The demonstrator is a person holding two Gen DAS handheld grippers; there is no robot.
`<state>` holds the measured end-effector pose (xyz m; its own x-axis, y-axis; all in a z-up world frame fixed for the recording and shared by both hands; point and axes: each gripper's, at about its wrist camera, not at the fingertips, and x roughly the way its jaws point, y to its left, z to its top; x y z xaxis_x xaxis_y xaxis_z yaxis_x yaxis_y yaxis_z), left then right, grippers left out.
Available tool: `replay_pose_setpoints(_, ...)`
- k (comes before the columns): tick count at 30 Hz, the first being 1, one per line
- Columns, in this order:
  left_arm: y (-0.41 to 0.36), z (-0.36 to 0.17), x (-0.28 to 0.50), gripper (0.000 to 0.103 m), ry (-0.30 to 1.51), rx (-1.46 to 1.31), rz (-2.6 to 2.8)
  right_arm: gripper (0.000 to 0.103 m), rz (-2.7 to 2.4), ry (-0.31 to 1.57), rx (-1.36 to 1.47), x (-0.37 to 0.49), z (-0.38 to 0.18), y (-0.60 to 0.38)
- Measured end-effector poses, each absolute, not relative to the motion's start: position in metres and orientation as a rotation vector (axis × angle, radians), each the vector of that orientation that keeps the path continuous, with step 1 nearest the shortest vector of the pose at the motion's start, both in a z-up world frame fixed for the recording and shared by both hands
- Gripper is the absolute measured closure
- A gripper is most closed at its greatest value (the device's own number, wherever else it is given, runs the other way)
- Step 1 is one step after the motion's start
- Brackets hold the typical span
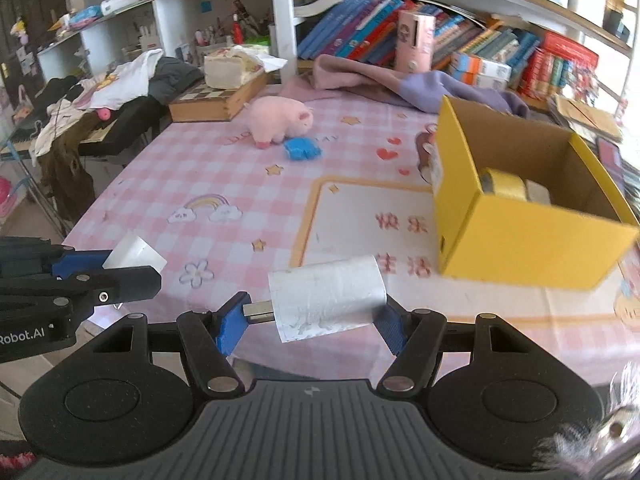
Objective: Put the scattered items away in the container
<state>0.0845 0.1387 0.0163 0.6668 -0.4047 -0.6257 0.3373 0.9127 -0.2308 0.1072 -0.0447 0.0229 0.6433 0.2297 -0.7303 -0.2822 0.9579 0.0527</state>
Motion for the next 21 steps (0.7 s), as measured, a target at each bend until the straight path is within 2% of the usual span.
replay_pose_setpoints(21, 0.086, 0.009, 0.078, 0.079, 0.768, -0.04, -0.656, 0.038, 0.062, 0.847, 0.019, 0.055, 0.021, -0.101)
